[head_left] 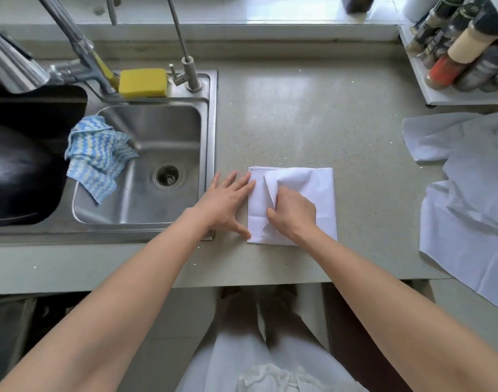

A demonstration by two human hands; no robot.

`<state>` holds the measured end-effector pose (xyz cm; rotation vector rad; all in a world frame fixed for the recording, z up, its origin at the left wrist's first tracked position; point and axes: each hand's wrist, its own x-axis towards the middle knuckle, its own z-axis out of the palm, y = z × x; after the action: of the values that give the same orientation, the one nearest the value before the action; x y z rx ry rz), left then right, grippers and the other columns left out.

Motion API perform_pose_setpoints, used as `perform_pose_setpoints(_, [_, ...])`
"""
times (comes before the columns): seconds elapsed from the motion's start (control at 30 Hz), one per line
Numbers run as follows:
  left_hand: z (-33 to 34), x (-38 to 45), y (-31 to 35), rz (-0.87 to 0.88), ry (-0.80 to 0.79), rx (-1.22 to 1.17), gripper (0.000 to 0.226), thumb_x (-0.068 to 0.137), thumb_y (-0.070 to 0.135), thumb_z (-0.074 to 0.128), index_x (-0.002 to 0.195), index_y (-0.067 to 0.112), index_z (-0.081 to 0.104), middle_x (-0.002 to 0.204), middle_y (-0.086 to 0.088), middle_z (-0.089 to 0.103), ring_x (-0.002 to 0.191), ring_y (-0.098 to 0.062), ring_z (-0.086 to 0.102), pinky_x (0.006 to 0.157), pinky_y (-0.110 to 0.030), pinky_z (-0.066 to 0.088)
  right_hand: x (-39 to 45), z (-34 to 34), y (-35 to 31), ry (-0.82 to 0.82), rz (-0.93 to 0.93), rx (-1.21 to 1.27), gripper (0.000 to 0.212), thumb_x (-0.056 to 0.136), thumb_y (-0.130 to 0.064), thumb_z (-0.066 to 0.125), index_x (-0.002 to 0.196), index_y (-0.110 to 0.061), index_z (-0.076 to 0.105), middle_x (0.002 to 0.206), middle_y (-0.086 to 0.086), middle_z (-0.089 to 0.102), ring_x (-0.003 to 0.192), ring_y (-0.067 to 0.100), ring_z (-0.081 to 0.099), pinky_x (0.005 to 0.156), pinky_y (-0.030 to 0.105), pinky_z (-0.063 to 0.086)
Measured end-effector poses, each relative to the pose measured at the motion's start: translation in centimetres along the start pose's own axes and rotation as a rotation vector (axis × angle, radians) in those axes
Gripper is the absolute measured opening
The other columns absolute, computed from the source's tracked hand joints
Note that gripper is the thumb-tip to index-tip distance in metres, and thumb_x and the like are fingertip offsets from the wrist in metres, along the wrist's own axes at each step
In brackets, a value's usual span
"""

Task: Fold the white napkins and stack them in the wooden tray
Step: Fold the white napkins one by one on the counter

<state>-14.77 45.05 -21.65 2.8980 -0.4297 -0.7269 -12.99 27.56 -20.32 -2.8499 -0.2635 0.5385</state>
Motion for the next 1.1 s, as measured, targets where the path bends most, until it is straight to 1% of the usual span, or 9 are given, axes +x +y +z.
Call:
perform_pose_setpoints(0.27, [0.2, 0.0, -0.4, -0.003, 0.024, 0.034, 0.129, 0.058, 0.082, 0.063, 0.153, 0.027, -0.005, 0.160, 0.006, -0.012, 0.146, -0.025, -0.018, 0.117, -0.051, -0.013, 0.0, 0.0, -1.5, 0.142, -0.148, -0.327, 0.028, 0.087, -0.010, 0.047, 0.115, -0.012, 0.042, 0.101, 0.006, 0.059, 0.087, 0.027, 0.064, 0.049, 0.029, 0.025])
perform_pose_setpoints(0.4, [0.2, 0.0, -0.4, -0.007, 0.016, 0.019, 0.129, 0.058, 0.081, 0.064, 0.153, 0.027, -0.005, 0.160, 0.007, -0.013, 0.146, -0.026, -0.018, 0.116, -0.050, -0.014, 0.9, -0.5, -1.9, 0.024, -0.072, -0.293, 0.021, 0.087, -0.009, 0.049, 0.108, -0.013, 0.052, 0.102, 0.005, 0.063, 0.091, 0.027, 0.065, 0.057, 0.027, 0.034])
perform_pose_setpoints(0.5, [0.2, 0.0, -0.4, -0.013, 0.005, 0.012, 0.130, 0.058, 0.080, 0.064, 0.153, 0.028, -0.006, 0.160, 0.007, -0.014, 0.146, -0.026, -0.018, 0.116, -0.051, -0.014, 1.5, -1.4, -1.7, -0.081, 0.021, -0.109, 0.006, 0.086, -0.013, 0.051, 0.083, -0.016, 0.056, 0.095, 0.006, 0.065, 0.092, 0.027, 0.063, 0.063, 0.027, 0.036])
perform_pose_setpoints(0.53, [0.2, 0.0, -0.4, -0.016, 0.001, 0.007, 0.130, 0.058, 0.080, 0.065, 0.153, 0.028, -0.007, 0.160, 0.007, -0.014, 0.146, -0.026, -0.018, 0.116, -0.051, -0.013, 1.9, -1.8, -1.4, -0.062, 0.059, 0.027, 0.014, 0.085, -0.016, 0.052, 0.071, -0.016, 0.051, 0.086, 0.006, 0.063, 0.085, 0.027, 0.061, 0.061, 0.026, 0.034])
perform_pose_setpoints(0.67, [0.2, 0.1, -0.3, -0.023, -0.016, 0.001, 0.131, 0.058, 0.080, 0.065, 0.153, 0.028, -0.008, 0.160, 0.007, -0.016, 0.146, -0.026, -0.018, 0.116, -0.051, -0.013, 2.3, -3.7, 0.4, 0.255, 0.111, 0.512, 0.034, 0.081, -0.018, 0.054, 0.053, -0.014, 0.036, 0.056, 0.003, 0.040, 0.051, 0.018, 0.037, 0.046, 0.029, 0.024])
perform_pose_setpoints(0.77, [0.1, 0.1, -0.2, -0.029, -0.017, 0.012, 0.131, 0.057, 0.080, 0.065, 0.153, 0.027, -0.007, 0.160, 0.007, -0.015, 0.146, -0.026, -0.016, 0.116, -0.051, -0.012, 1.8, -3.7, 1.6, 0.079, 0.124, 0.534, 0.024, 0.078, -0.011, 0.057, 0.056, -0.008, 0.047, 0.055, 0.001, 0.044, 0.052, 0.016, 0.038, 0.048, 0.028, 0.028])
perform_pose_setpoints(0.83, [-0.1, 0.2, -0.1, -0.037, -0.015, 0.014, 0.131, 0.057, 0.079, 0.066, 0.153, 0.028, -0.006, 0.160, 0.007, -0.014, 0.147, -0.026, -0.015, 0.116, -0.051, -0.012, 1.8, -3.4, 2.2, -0.019, 0.165, 0.588, 0.006, 0.076, -0.004, 0.060, 0.074, -0.007, 0.055, 0.066, 0.000, 0.052, 0.057, 0.013, 0.045, 0.051, 0.024, 0.033])
perform_pose_setpoints(0.93, [-0.3, 0.1, 0.0, -0.043, -0.025, 0.019, 0.131, 0.057, 0.078, 0.067, 0.153, 0.027, -0.006, 0.160, 0.006, -0.014, 0.147, -0.027, -0.015, 0.116, -0.051, -0.012, 2.1, -3.3, 2.7, -0.040, 0.262, 0.857, 0.021, 0.080, 0.002, 0.060, 0.096, -0.010, 0.056, 0.081, 0.005, 0.060, 0.067, 0.016, 0.056, 0.057, 0.025, 0.044])
perform_pose_setpoints(1.1, [-0.2, 0.0, 0.0, -0.040, -0.020, 0.010, 0.131, 0.057, 0.078, 0.067, 0.153, 0.027, -0.005, 0.160, 0.007, -0.014, 0.147, -0.027, -0.014, 0.117, -0.053, -0.009, 2.3, -2.5, 1.8, -0.015, 0.164, 0.720, 0.016, 0.086, -0.008, 0.052, 0.084, 0.002, 0.064, 0.080, 0.017, 0.068, 0.064, 0.022, 0.065, 0.054, 0.032, 0.057])
